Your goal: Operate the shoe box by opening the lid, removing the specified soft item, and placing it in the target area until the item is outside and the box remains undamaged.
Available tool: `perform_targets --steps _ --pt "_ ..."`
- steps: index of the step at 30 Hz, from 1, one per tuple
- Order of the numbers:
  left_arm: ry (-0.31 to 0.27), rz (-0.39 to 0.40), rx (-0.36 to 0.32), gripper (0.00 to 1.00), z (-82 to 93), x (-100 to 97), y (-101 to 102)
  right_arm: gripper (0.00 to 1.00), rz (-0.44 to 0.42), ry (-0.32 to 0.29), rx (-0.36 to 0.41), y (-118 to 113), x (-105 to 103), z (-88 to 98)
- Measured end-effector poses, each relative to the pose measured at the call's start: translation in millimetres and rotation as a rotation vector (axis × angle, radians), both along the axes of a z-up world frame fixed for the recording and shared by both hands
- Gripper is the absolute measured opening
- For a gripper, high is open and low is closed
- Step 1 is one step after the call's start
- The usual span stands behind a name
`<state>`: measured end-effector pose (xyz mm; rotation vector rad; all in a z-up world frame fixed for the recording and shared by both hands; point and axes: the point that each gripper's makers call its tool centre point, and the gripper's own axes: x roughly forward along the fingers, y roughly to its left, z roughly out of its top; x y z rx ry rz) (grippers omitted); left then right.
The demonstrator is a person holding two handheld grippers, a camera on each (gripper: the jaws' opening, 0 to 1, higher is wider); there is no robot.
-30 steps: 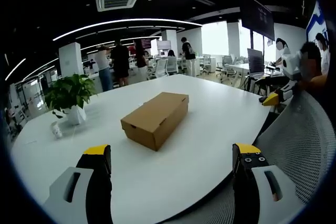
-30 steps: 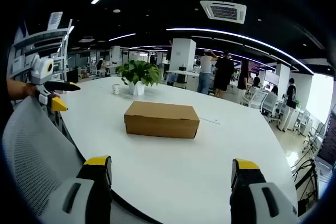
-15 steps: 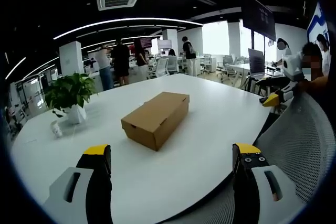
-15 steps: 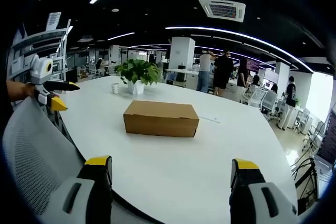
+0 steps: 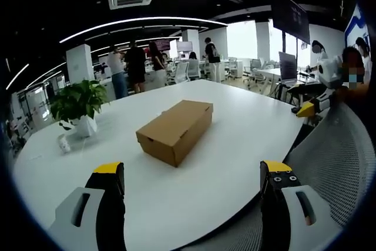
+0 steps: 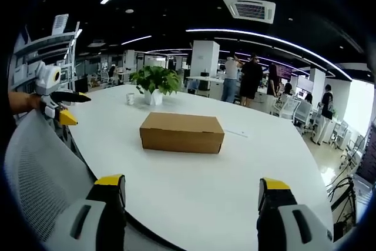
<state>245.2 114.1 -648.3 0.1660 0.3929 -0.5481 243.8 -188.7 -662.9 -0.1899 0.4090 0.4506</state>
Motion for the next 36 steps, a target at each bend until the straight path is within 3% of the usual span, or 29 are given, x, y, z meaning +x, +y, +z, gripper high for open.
perform_targets --steps 10,15,29,36 --pt "0.011 0.008 -0.001 1.0 4.9 5.3 1.4 0.94 0.02 -0.009 0.005 3.2 9.3 11.2" --pt "0.0 0.015 -0.021 1.0 13.9 17.5 -1.0 0.93 0.043 -0.01 0.008 7.9 16.5 15.5" --pt "-0.009 0.017 -0.018 1.0 20.6 47.1 -8.2 0.92 0.084 -0.01 -0.015 10.5 38.3 15.6" --pt "0.006 0.042 -0.056 1.0 19.0 64.2 -8.0 0.92 0.109 -0.012 -0.031 11.0 50.1 15.8"
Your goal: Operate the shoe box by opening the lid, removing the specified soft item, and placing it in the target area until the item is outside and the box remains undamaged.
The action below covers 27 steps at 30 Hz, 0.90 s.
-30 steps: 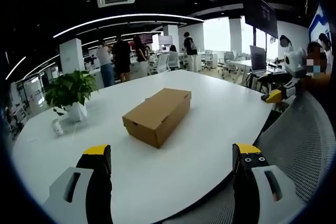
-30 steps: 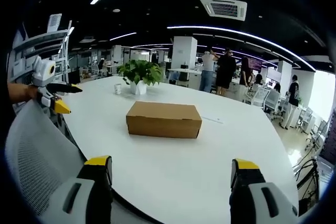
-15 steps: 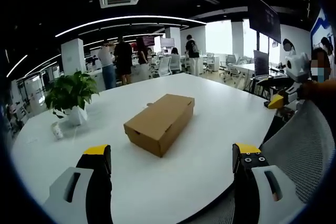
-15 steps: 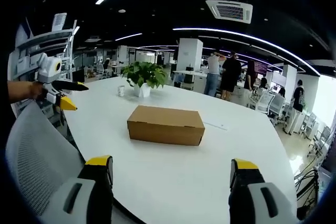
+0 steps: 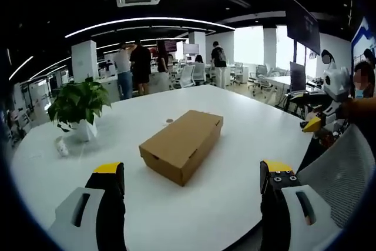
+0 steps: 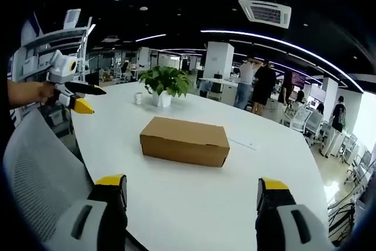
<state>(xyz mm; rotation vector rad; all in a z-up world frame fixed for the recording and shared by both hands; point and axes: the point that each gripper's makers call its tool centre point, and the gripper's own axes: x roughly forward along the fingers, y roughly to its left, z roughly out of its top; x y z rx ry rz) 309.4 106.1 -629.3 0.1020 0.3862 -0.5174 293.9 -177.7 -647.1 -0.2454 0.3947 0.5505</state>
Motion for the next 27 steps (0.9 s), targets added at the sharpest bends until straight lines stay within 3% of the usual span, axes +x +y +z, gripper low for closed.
perform_targets --steps 4,16,27 --pt "0.005 0.011 0.012 1.0 -3.2 10.8 -0.9 0.89 0.03 -0.026 -0.013 1.4 7.0 0.9" --pt "-0.004 0.034 -0.018 1.0 -2.2 34.3 -17.3 0.92 0.057 -0.012 -0.032 1.6 35.9 -8.7" --pt "-0.006 0.07 -0.015 1.0 -10.5 48.9 -15.6 0.94 0.082 -0.009 -0.045 -2.8 61.3 -19.4"
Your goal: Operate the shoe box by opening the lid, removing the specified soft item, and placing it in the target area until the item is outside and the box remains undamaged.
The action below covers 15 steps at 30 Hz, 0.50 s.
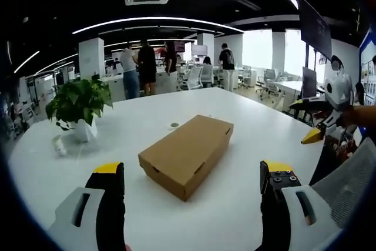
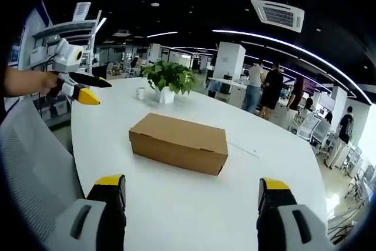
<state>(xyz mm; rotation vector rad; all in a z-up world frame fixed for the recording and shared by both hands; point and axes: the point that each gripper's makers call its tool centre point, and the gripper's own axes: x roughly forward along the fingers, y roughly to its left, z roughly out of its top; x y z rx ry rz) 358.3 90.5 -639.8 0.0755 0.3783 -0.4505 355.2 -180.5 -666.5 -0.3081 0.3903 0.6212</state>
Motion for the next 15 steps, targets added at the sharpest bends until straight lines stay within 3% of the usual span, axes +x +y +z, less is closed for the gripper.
perform_targets --steps 15 --pt "0.031 0.03 0.002 1.0 -25.6 24.9 0.4 0.94 0.032 0.008 -0.037 -4.5 31.3 -17.8"
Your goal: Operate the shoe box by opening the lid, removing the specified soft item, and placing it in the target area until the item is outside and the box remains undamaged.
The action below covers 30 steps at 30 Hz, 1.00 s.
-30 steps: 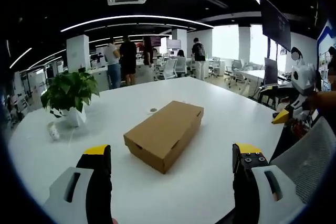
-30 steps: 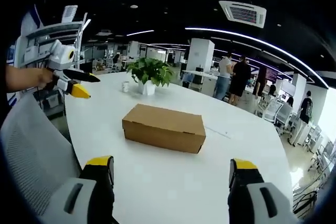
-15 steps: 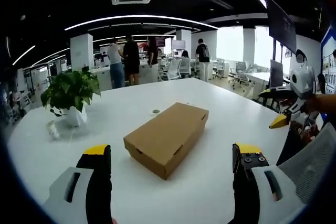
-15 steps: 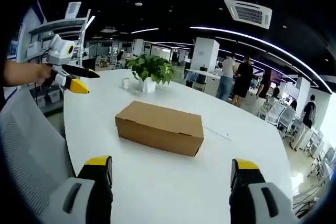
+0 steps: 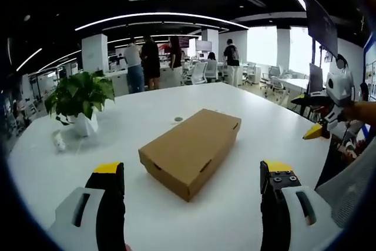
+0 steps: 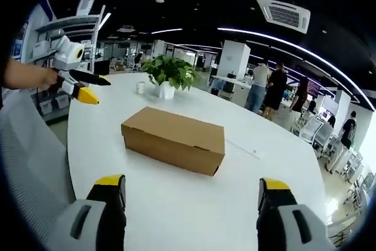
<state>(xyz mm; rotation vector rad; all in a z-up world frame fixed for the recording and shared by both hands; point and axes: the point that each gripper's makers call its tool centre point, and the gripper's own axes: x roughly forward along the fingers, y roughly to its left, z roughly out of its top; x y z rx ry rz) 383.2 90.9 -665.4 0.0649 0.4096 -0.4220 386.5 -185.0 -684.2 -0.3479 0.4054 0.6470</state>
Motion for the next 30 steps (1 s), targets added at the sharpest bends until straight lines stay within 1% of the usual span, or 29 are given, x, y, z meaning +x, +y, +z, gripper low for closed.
perform_targets --steps 4,6,11,13,18,23,30 --pt "0.01 0.008 0.002 1.0 -7.7 8.6 -1.7 0.93 0.019 0.011 -0.019 0.6 8.5 -8.9" --pt "0.014 0.014 0.01 1.0 -12.7 12.6 0.6 0.92 0.033 0.006 -0.03 1.8 11.8 -12.2" --pt "0.028 0.04 0.024 1.0 -23.6 18.3 8.1 0.92 0.057 0.014 -0.042 3.9 21.5 -21.7" --pt "0.037 0.039 0.03 1.0 -27.9 19.7 9.8 0.91 0.068 0.013 -0.063 4.2 25.5 -26.7" --pt "0.059 0.043 0.042 1.0 -40.6 24.1 13.1 0.9 0.081 0.018 -0.076 7.1 35.0 -37.0" --pt "0.09 0.039 0.046 1.0 -54.2 27.6 10.2 0.88 0.09 0.028 -0.074 11.1 45.6 -45.9" --pt "0.115 0.044 0.05 0.99 -66.6 34.9 5.1 0.86 0.109 0.044 -0.076 11.5 60.8 -55.5"
